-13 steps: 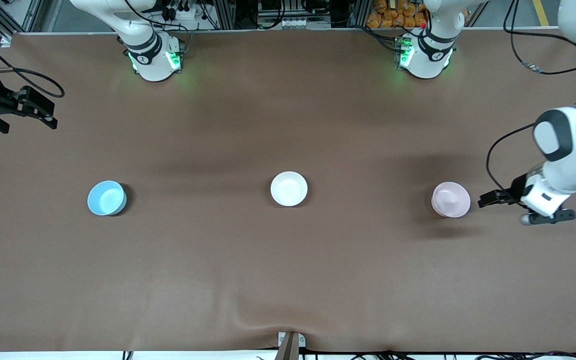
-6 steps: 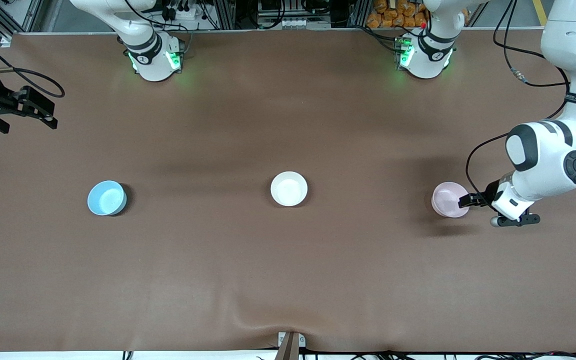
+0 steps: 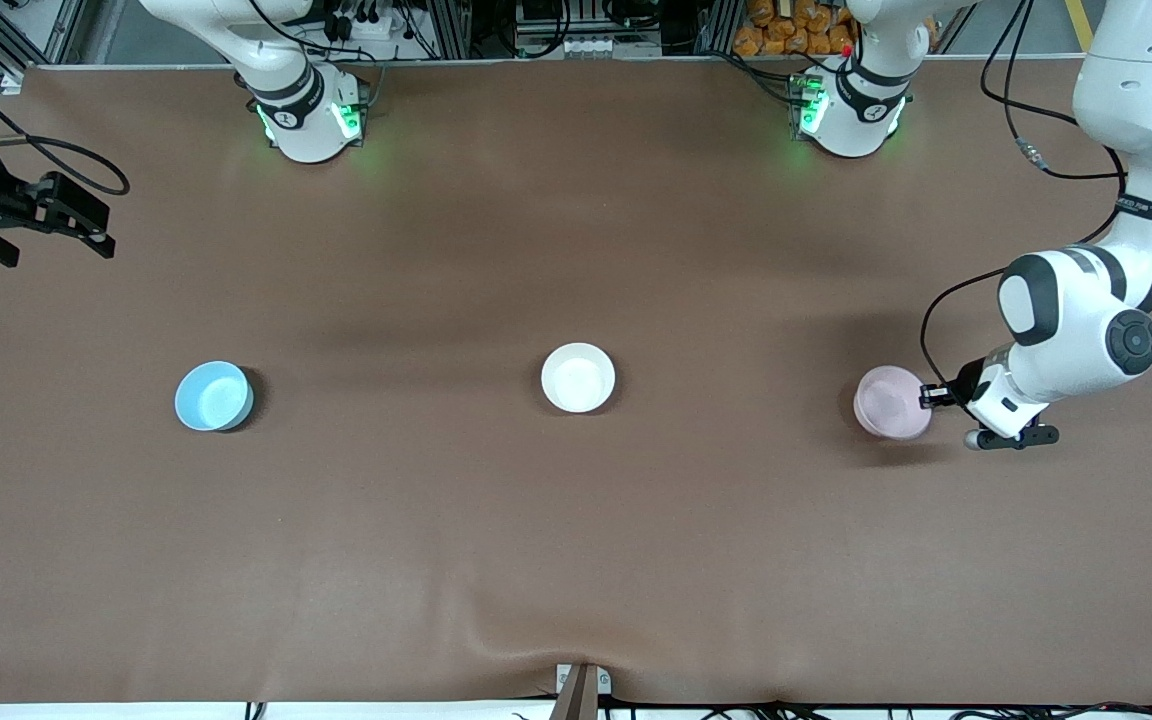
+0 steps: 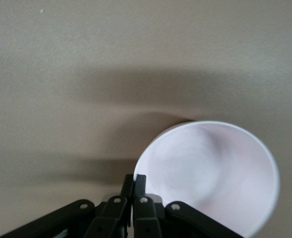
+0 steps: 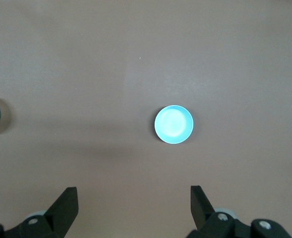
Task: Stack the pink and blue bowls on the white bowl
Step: 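Carry the pink bowl with the left gripper over the white bowl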
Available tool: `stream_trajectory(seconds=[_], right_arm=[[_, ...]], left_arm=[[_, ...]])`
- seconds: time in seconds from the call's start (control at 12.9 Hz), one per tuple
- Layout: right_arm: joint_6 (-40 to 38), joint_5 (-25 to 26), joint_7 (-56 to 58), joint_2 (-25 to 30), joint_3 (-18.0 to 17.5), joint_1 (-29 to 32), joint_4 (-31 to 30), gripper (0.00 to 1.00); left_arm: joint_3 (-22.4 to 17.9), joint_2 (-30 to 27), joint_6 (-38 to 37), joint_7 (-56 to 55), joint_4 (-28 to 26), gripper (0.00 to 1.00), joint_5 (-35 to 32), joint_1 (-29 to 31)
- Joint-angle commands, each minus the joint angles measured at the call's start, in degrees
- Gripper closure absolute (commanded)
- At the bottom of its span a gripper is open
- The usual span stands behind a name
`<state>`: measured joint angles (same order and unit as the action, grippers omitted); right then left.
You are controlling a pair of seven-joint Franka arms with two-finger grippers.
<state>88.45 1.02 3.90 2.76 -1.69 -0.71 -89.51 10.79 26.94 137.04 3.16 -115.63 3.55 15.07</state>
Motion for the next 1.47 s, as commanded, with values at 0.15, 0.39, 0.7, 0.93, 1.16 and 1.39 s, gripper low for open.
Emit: stream_trajectory(seconds=[0.15,0.39,0.7,0.93,1.16,1.39], right_arm=[[-0.7,0.3,0.1,-0.4,-0.6,0.7,1.0,0.0],[-0.7,0.2,0.1,-0.4,-0.6,0.7,1.0,0.0],[-0.7,0.3,0.1,-0.4,-0.5,0.8,1.0,0.0],[-0.6,0.3,0.1,-0.4,-0.5,0.7,1.0,0.0],[-0.7,0.3,0.1,-0.4,-0.5,0.8,1.0,0.0],[-0.7,0.2,0.1,-0.4,-0.5,0.8,1.0,0.0]], left_arm=[[0.0,0.2,0.9,0.0,-0.2,1.0,-1.3,-1.9],[2.1,-1.9,0.5,-0.5,0.5,1.0,-1.3,-3.6],[10.3,-3.0,-5.1,-2.9,6.4,1.0,-1.1,-3.7],[14.4,-2.8,-7.5,-11.3,10.9,1.0,-1.1,-7.3],[14.1,-0.7,-7.7,-20.2,16.5,1.0,-1.4,-16.8],[13.8,2.3,-7.7,-28.6,21.3,1.0,-2.0,-24.1]])
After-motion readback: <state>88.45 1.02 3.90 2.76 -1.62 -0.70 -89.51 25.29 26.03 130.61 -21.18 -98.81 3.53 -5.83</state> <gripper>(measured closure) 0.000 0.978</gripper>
